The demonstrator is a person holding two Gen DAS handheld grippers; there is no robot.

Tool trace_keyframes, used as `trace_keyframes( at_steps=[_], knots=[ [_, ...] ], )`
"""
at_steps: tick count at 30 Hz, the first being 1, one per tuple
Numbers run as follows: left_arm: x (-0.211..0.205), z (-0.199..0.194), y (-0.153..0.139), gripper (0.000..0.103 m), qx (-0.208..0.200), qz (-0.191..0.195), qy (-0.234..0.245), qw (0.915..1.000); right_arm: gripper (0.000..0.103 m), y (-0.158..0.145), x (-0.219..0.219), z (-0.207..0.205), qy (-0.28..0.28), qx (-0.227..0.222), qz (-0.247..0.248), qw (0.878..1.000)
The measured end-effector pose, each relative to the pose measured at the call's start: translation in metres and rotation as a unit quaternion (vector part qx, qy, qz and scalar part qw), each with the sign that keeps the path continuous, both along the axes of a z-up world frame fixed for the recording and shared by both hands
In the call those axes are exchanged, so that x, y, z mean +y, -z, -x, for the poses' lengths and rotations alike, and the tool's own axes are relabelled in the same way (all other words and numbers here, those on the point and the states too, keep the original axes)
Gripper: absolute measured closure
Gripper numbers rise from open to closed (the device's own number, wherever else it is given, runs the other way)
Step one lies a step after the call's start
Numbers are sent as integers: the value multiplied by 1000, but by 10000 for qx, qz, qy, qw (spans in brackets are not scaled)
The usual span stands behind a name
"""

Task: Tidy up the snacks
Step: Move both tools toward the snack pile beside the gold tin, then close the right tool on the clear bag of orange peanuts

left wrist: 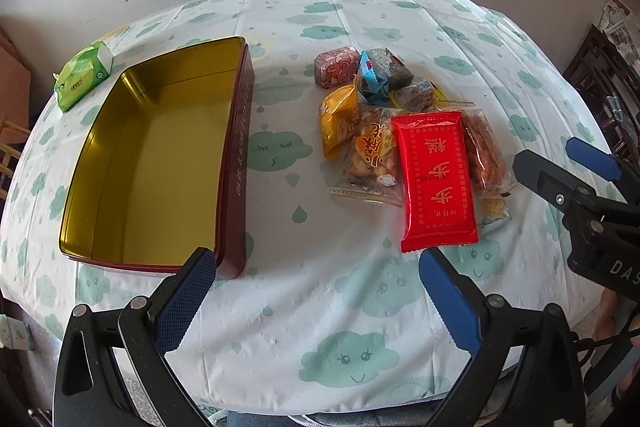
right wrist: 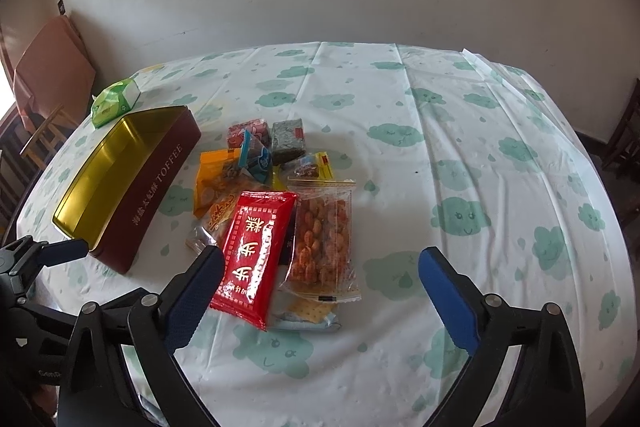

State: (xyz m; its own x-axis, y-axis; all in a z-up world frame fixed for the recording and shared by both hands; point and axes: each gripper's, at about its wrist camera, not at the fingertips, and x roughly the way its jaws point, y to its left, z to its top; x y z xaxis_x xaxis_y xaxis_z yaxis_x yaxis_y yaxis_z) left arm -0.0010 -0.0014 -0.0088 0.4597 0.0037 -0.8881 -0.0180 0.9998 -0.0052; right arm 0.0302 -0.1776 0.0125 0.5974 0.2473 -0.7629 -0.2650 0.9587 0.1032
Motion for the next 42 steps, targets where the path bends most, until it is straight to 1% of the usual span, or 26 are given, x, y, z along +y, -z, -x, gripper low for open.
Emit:
trace_keyframes(
  at_steps=[7,12,24,28,37,42],
  knots=[
    [0,0,0,3,18,-17,-5,10000,9,3,0,-2,-34,51,-25,10000],
    [0,-1,-1,3,19,-19,-4,10000,14,7,1,-5,-72,132,-43,9999],
    [-2,-9,3,3,14,-62,36,10000,16,15,-1,-12,-74,220,-66,9997],
    [-3,-10,3,3,7,-67,42,10000,18,19,-2,-15,-90,276,-88,9995],
    [-11,-13,6,4,6,15,118,9999,29,31,1,-26,-134,435,-137,9989],
    [-12,-15,9,7,30,59,148,9999,34,40,2,-35,-135,536,-137,9984]
  ],
)
